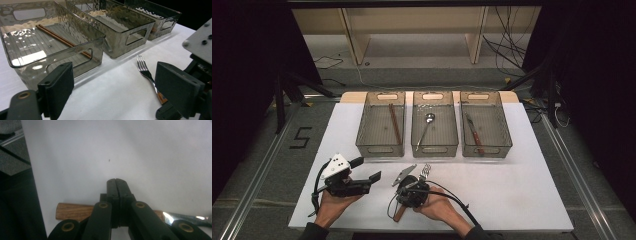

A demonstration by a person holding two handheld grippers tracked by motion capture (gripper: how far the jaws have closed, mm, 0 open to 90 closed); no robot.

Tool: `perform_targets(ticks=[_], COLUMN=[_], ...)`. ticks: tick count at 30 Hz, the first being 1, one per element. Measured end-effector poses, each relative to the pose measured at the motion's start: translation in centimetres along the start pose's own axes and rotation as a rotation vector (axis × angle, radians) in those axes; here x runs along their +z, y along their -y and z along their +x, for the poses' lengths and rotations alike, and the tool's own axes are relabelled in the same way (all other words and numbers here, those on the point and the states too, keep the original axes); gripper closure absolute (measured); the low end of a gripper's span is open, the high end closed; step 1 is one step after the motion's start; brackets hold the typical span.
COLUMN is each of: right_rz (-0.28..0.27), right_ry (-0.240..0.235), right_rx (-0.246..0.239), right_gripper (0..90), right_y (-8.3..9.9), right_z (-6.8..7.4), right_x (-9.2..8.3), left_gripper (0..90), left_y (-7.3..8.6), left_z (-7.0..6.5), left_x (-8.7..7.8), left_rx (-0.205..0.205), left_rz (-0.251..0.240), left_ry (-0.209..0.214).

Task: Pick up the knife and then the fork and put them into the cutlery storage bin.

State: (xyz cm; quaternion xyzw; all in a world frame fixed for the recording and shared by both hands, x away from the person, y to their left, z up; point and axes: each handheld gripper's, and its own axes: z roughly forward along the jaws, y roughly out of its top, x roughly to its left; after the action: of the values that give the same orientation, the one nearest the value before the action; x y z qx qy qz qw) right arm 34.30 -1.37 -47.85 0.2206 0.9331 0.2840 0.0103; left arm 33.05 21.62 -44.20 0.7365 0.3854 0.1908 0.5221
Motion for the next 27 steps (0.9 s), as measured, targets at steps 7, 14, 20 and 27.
perform_targets(ticks=[7,14,20,27], right_rz=[0.026,0.055,0.067,0.029], right_ry=[0.011,0.026,0.053,0.081], right_rx=[0.009,0.035,0.073,0.115], right_gripper=[90.0,90.0,90.0,88.8], right_y=[2.1,4.3,5.7,6.2], right_z=[-0.7,-2.0,-3.1,-3.8], right_x=[-1.8,-3.7,-5.0,-6.4], left_gripper=[15.6,15.5,15.6,15.6], left_y=[0.0,0.0,0.0,0.0], left_z=[0.0,-0.1,-0.1,-0.1], left_x=[0.0,0.1,0.1,0.1], left_rx=[-0.001,-0.003,-0.001,0.0], left_rz=[0.0,0.003,0.005,0.005], left_ry=[-0.001,0.001,0.001,0.001])
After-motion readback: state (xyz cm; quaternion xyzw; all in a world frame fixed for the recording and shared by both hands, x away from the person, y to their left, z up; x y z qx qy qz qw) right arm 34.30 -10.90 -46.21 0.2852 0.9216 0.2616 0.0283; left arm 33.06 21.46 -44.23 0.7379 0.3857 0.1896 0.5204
